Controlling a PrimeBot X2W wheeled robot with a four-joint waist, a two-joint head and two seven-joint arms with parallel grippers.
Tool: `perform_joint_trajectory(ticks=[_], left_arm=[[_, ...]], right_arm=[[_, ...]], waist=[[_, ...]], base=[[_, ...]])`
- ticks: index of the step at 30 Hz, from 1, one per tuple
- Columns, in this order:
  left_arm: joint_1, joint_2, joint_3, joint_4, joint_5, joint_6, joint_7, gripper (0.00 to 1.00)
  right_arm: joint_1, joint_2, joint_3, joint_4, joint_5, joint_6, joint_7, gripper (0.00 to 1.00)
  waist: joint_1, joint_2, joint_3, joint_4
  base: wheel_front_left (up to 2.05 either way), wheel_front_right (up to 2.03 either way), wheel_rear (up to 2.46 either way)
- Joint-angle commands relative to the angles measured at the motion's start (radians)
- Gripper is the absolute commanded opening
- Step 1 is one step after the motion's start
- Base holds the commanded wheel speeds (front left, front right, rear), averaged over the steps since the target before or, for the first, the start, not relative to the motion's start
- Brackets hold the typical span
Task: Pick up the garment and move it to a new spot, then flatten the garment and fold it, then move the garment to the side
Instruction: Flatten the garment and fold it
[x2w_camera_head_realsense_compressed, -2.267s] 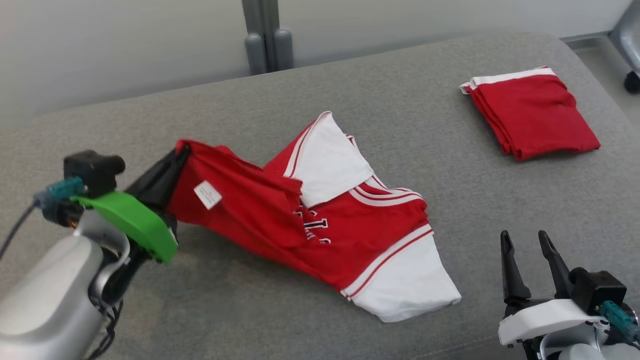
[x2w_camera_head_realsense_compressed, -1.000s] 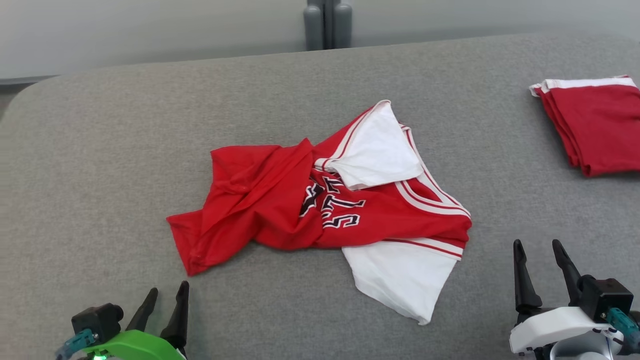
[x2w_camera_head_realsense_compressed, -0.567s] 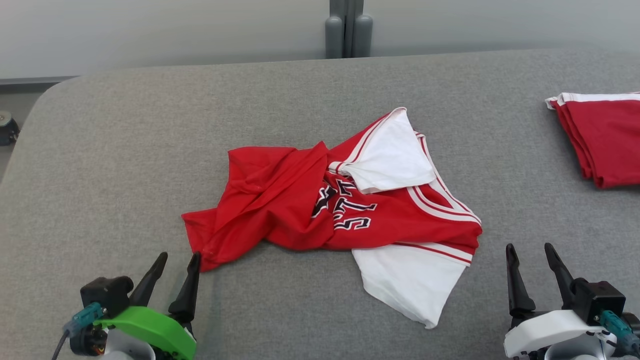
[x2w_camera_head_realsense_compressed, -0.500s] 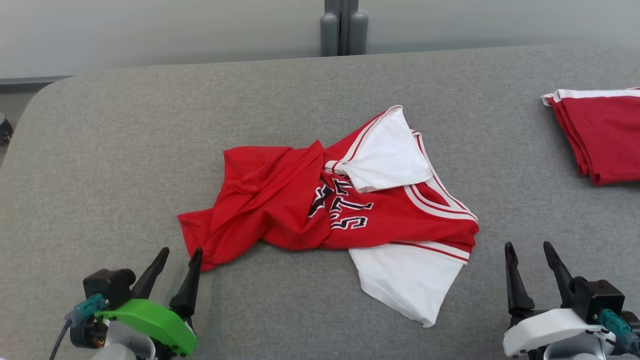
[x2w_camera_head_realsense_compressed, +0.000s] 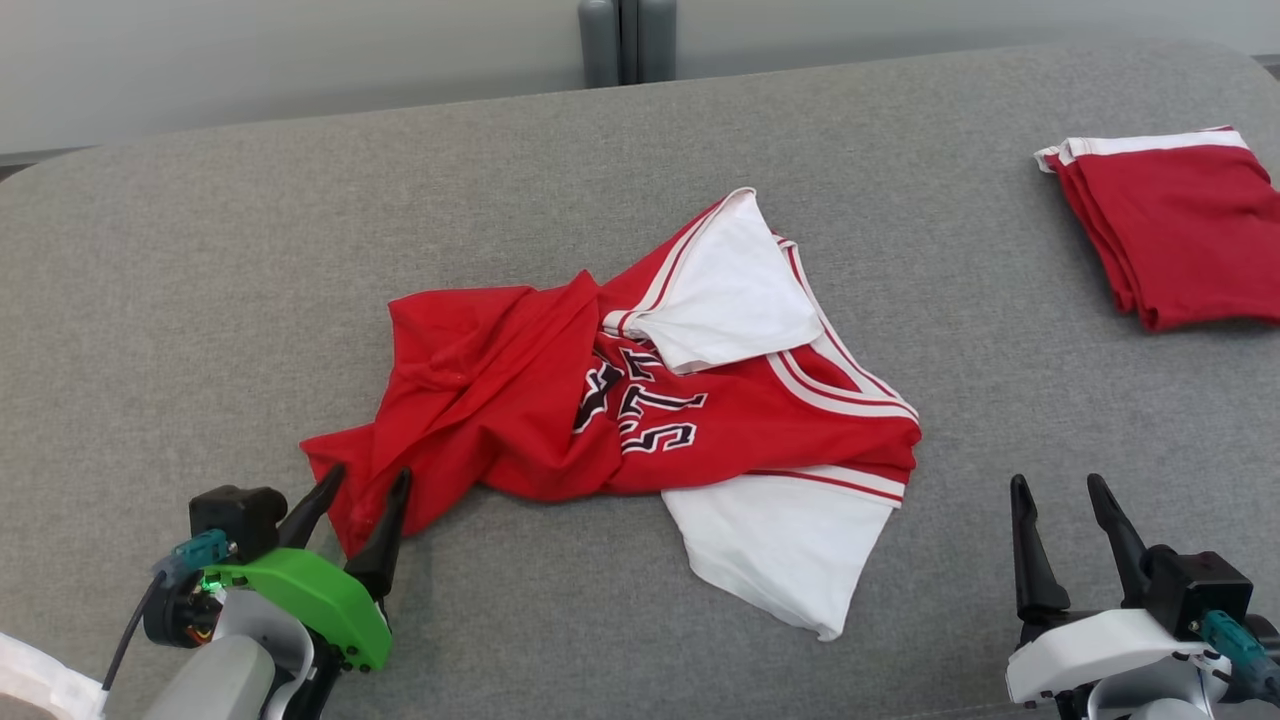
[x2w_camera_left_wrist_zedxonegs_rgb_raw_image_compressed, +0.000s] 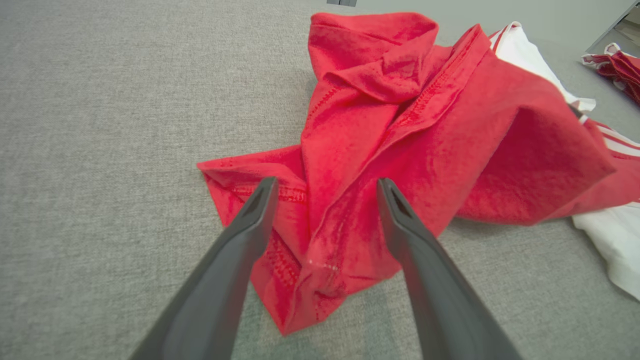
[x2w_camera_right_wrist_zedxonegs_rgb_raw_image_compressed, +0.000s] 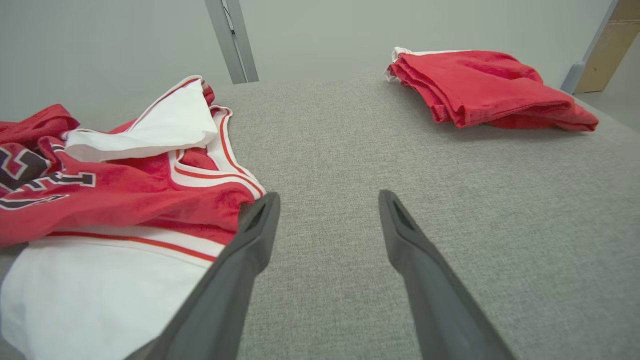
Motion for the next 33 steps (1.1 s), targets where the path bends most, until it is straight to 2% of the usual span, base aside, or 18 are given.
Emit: perform_joint_trajectory(ticks=[1,2,3,4,7,10,11,19,24,27,33], left_arm=[[-0.018,0.001,-0.004,0.006,-0.008,-0.005,-0.009,0.85],[-0.022,0.000,-0.006,0.011,-0.011,-0.006,-0.010,0.80],[-0.027,0.001,-0.014,0.017,-0.010,-0.005,-0.009,0.69],[-0.030,0.001,-0.020,0.023,-0.012,-0.005,-0.008,0.64],[-0.041,0.002,-0.032,0.034,-0.017,-0.007,-0.014,0.55],[-0.051,0.003,-0.048,0.041,-0.026,-0.007,-0.018,0.24],[-0.054,0.004,-0.061,0.038,-0.034,-0.007,-0.019,0.00],[-0.026,0.028,-0.067,-0.004,-0.040,-0.005,-0.046,0.00],[0.066,0.043,-0.018,-0.114,-0.040,0.037,-0.059,0.00],[0.156,0.057,0.012,-0.203,-0.036,0.076,-0.061,0.00],[0.321,0.052,0.055,-0.318,-0.052,0.124,-0.061,0.00]], right_arm=[[-0.011,-0.002,-0.003,-0.002,0.006,-0.002,0.000,1.00],[-0.010,-0.003,-0.004,-0.002,0.006,-0.002,0.000,1.00],[-0.011,-0.003,-0.005,-0.003,0.006,-0.002,0.000,1.00],[-0.013,-0.002,-0.005,-0.003,0.006,-0.002,0.000,1.00],[-0.019,-0.003,-0.002,-0.003,0.006,-0.002,0.000,1.00],[-0.019,-0.002,-0.001,-0.003,0.006,-0.002,0.000,1.00],[-0.020,-0.003,-0.003,-0.003,0.006,-0.002,0.000,1.00],[0.010,-0.003,-0.014,0.004,0.005,-0.002,0.000,1.00],[0.031,-0.003,-0.021,0.006,0.009,-0.002,0.000,1.00],[0.039,-0.003,-0.023,0.005,0.010,-0.002,0.000,1.00],[0.053,-0.002,-0.017,0.008,0.006,-0.002,0.000,1.00]], waist=[[0.0000,0.0000,0.001,-0.001],[0.0000,0.0000,0.001,-0.001],[0.0000,0.0000,0.003,-0.001],[0.0000,0.0000,0.003,-0.001],[0.0000,0.0000,0.005,-0.002],[0.0000,0.0000,0.006,-0.003],[0.0000,0.0000,0.005,-0.003],[0.0000,0.0000,-0.024,0.005],[0.0000,0.0000,-0.055,0.018],[0.0000,0.0000,-0.069,0.029],[0.0000,0.0000,-0.089,0.053]], base=[[0.00,0.00,0.00],[0.00,0.00,0.00],[0.00,0.00,0.00],[0.00,0.00,0.00],[0.00,0.00,0.00],[0.00,0.00,0.00],[0.00,0.00,0.00],[0.00,0.00,0.00],[0.00,0.00,0.00],[0.00,0.00,0.00],[0.00,0.00,0.00]])
